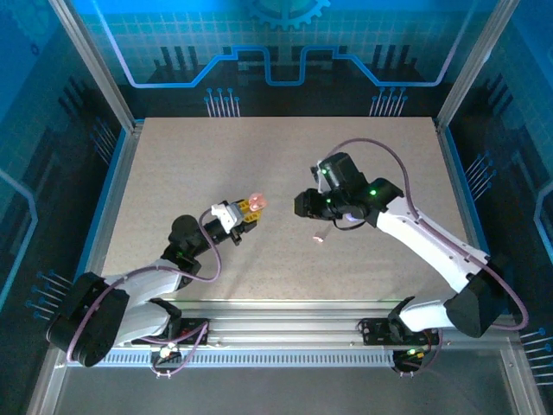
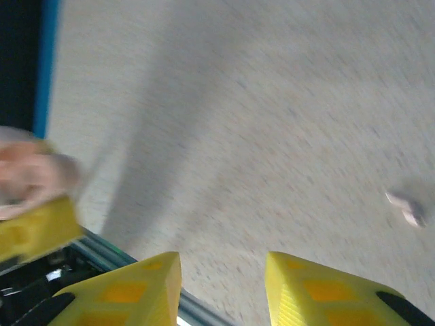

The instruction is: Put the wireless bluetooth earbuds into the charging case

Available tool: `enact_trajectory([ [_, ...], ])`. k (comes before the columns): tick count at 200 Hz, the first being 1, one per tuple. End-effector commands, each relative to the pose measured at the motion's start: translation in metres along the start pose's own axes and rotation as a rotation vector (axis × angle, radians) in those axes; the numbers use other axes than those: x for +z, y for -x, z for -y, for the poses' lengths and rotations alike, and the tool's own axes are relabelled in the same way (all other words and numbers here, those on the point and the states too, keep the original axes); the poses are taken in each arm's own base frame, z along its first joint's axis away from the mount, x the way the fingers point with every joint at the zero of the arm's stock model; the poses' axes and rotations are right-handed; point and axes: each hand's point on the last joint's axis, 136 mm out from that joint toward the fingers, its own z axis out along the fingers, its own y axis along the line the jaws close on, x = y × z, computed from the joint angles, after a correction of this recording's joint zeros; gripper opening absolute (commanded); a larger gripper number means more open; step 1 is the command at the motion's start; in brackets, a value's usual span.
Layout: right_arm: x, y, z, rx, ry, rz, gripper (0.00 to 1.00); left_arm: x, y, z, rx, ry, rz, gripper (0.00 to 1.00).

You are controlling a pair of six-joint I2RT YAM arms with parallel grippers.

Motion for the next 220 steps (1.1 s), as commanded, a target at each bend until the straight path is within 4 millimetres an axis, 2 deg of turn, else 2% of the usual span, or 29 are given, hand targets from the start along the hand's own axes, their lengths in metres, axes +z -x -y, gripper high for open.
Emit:
enact_trajectory([
  [1, 0.012, -0.047, 0.054, 0.24, -0.179, -0.175, 0.39, -0.001, 0.005, 0.0, 0.004, 0.009, 0.036, 0.22],
  [28, 0.022, -0.064, 0.094, 0.431, -0.292, -0.193, 0.37, -0.001, 0.001, -0.002, 0.005, 0.021, 0.023, 0.22],
  [50, 0.038, -0.068, 0.113, 0.499, -0.31, -0.2, 0.36, -0.002, -0.003, -0.001, -0.001, 0.022, 0.014, 0.22],
  [62, 0.048, -0.069, 0.12, 0.52, -0.318, -0.218, 0.38, -0.002, -0.003, -0.001, -0.005, 0.024, 0.013, 0.22],
  [86, 0.065, -0.064, 0.123, 0.508, -0.331, -0.247, 0.42, -0.004, -0.005, -0.001, -0.009, 0.032, 0.009, 0.22],
  [132, 0.1, -0.048, 0.126, 0.508, -0.32, -0.283, 0.41, -0.007, -0.006, -0.003, 0.0, 0.047, 0.002, 0.22],
  [167, 0.111, -0.039, 0.129, 0.501, -0.331, -0.289, 0.41, -0.008, -0.007, -0.004, 0.007, 0.058, -0.009, 0.22],
  [220, 0.119, -0.038, 0.137, 0.513, -0.347, -0.309, 0.38, -0.009, -0.007, -0.007, 0.024, 0.076, -0.017, 0.22],
])
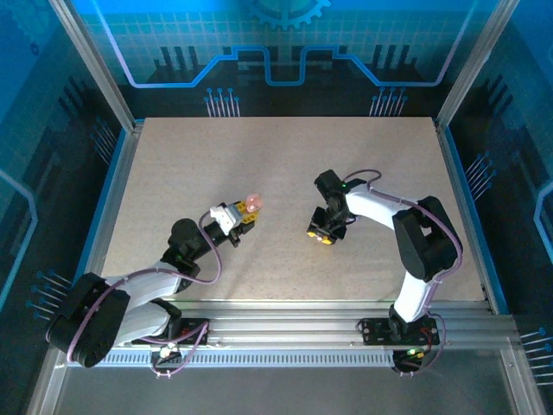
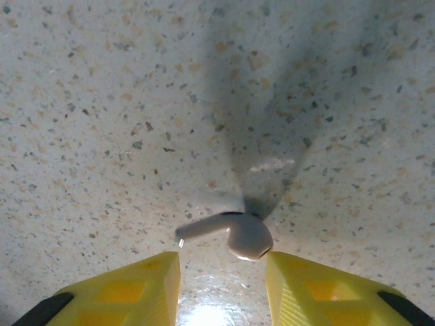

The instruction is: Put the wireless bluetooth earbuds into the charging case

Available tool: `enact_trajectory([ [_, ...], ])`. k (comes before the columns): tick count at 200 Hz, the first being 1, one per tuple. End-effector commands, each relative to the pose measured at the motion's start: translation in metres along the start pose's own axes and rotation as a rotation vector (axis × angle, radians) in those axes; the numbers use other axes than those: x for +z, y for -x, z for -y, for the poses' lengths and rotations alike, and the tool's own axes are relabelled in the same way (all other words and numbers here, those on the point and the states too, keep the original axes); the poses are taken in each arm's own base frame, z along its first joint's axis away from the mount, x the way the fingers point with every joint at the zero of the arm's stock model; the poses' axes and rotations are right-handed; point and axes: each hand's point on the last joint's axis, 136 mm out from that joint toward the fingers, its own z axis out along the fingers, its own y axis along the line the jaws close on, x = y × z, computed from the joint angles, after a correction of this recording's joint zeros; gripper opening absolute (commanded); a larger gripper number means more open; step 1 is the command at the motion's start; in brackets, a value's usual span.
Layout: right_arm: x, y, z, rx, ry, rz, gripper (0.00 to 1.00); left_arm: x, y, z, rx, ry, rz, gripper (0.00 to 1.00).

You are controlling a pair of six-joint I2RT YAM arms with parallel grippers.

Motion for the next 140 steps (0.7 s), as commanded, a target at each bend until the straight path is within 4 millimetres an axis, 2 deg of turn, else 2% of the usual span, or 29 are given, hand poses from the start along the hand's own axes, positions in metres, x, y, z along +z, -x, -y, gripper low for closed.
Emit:
enact_trajectory([
  [1, 0.002, 0.005, 0.0, 0.011, -0.003, -0.019, 0.38, -0.003, 0.003, -0.001, 0.026, 0.016, 0.008, 0.22],
  [88, -0.001, 0.018, 0.0, -0.036, -0.052, 0.016, 0.38, -0.002, 0.006, -0.002, 0.031, 0.019, 0.012, 0.22],
  [108, -0.013, 0.021, -0.016, -0.107, -0.008, 0.028, 0.38, -0.002, 0.006, -0.002, 0.031, 0.016, 0.011, 0.22],
  [140, -0.042, 0.028, -0.037, -0.338, -0.001, 0.069, 0.4, -0.002, 0.006, -0.001, 0.026, 0.012, 0.009, 0.22],
])
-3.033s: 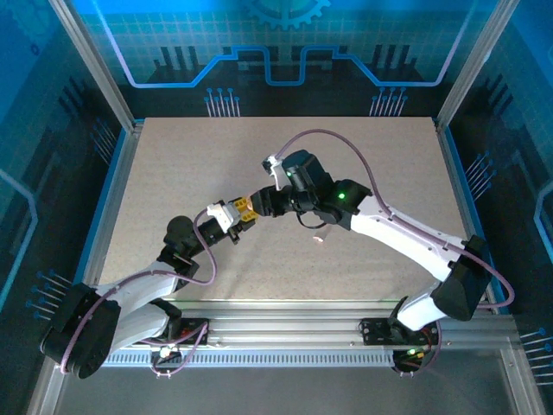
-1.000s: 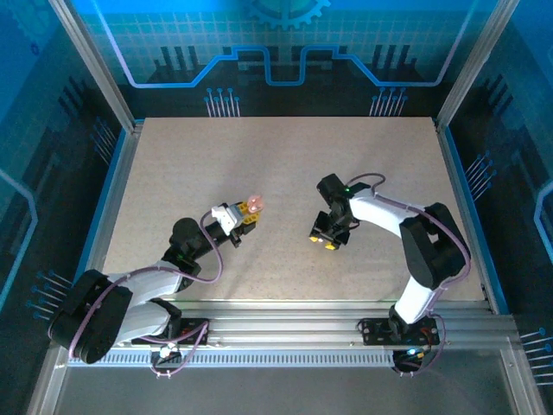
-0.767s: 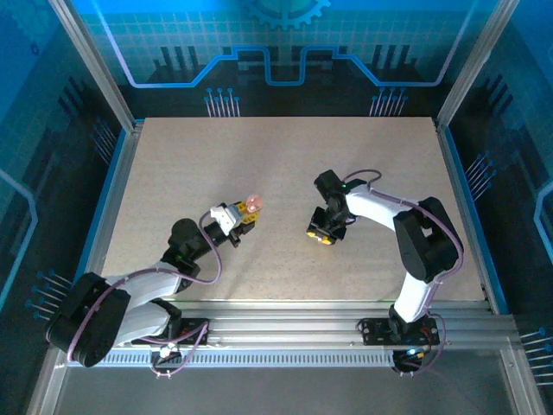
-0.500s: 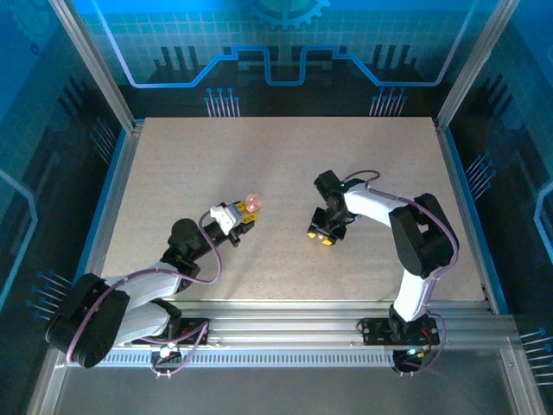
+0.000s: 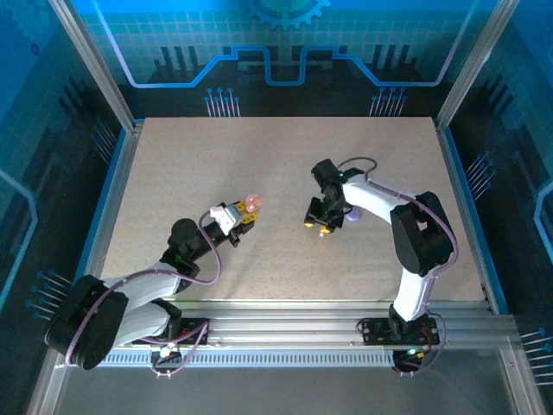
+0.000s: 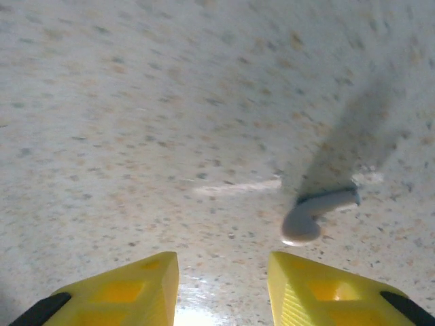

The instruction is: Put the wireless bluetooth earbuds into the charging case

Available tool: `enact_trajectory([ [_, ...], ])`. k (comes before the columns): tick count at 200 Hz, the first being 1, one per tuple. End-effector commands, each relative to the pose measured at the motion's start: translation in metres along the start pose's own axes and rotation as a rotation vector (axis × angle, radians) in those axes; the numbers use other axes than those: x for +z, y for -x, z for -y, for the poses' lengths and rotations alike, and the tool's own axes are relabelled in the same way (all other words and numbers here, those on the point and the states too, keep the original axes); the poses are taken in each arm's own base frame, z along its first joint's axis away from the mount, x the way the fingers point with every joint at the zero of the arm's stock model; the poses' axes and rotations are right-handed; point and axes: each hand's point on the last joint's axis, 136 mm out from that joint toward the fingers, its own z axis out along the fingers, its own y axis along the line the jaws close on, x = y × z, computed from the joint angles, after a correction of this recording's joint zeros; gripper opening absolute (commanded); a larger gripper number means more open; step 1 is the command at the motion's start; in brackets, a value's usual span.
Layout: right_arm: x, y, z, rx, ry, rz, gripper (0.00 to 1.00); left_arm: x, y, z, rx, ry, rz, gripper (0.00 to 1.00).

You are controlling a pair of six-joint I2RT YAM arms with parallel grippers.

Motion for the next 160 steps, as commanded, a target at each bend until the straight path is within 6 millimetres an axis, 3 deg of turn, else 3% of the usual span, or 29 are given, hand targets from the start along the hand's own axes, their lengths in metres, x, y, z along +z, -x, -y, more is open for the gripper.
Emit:
enact_trajectory([
  [1, -0.022, 0.009, -0.01, -0.193, -0.01, 0.02, 0.4, -0.001, 0.007, -0.001, 0.025, 0.006, 0.019, 0.22],
  [18, -0.028, 0.015, -0.01, -0.317, -0.034, 0.014, 0.41, -0.001, 0.008, -0.001, 0.024, 0.003, 0.022, 0.22],
  [44, -0.02, 0.022, -0.001, -0.384, -0.084, -0.033, 0.42, -0.001, 0.01, 0.0, 0.024, 0.001, 0.03, 0.22],
  [160, 0.015, 0.023, 0.011, -0.347, -0.042, -0.116, 0.47, -0.004, 0.011, 0.0, 0.039, 0.009, 0.016, 0.22],
])
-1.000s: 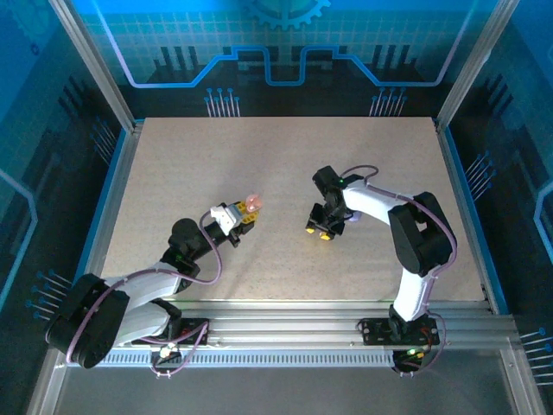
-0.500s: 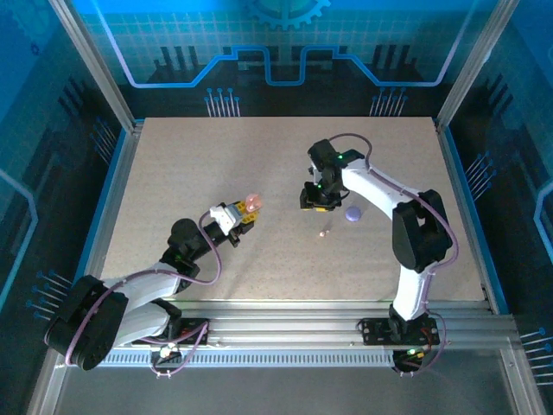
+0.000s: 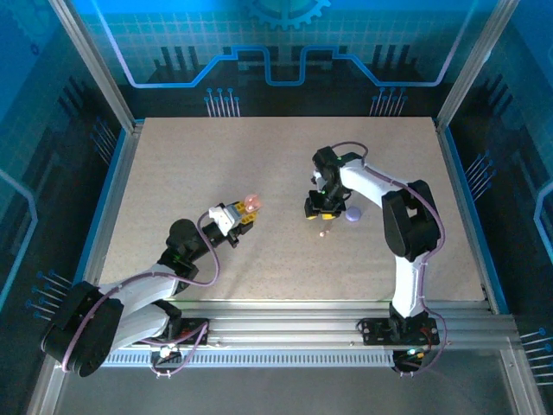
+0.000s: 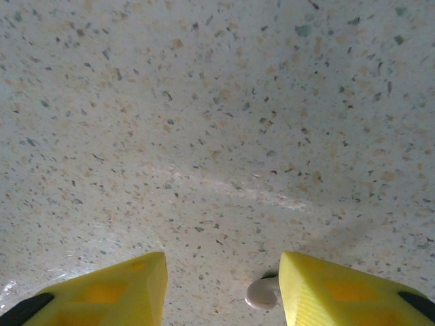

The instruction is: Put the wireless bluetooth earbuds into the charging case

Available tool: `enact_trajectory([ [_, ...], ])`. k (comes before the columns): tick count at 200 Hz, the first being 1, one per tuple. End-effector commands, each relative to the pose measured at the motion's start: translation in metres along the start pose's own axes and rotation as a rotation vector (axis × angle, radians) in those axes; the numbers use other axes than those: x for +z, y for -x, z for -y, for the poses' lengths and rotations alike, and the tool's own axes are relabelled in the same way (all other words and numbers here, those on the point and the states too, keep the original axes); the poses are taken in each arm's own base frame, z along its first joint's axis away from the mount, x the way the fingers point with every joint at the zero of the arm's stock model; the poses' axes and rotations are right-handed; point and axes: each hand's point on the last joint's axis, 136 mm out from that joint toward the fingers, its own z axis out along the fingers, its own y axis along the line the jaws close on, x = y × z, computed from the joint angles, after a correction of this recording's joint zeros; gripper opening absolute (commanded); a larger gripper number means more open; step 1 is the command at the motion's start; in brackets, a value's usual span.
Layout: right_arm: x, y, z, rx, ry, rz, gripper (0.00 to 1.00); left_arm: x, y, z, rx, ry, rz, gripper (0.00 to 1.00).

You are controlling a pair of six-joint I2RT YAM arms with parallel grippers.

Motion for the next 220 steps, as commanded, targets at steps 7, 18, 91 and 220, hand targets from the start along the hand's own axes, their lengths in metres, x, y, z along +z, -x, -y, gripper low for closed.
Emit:
enact_trajectory([
  [7, 0.011, -0.01, 0.005, 0.007, 0.01, -0.053, 0.47, -0.001, 0.006, -0.001, 0.037, 0.009, 0.017, 0.22],
  [18, 0.013, -0.013, 0.007, 0.01, 0.005, -0.063, 0.47, -0.001, 0.007, -0.002, 0.04, 0.011, 0.017, 0.22],
  [91, 0.019, -0.032, 0.014, 0.024, -0.01, -0.102, 0.44, 0.0, 0.006, -0.001, 0.038, 0.008, 0.014, 0.22],
  [220, 0.019, -0.054, 0.014, -0.018, -0.052, -0.147, 0.38, -0.001, 0.006, 0.0, 0.034, 0.003, 0.016, 0.22],
])
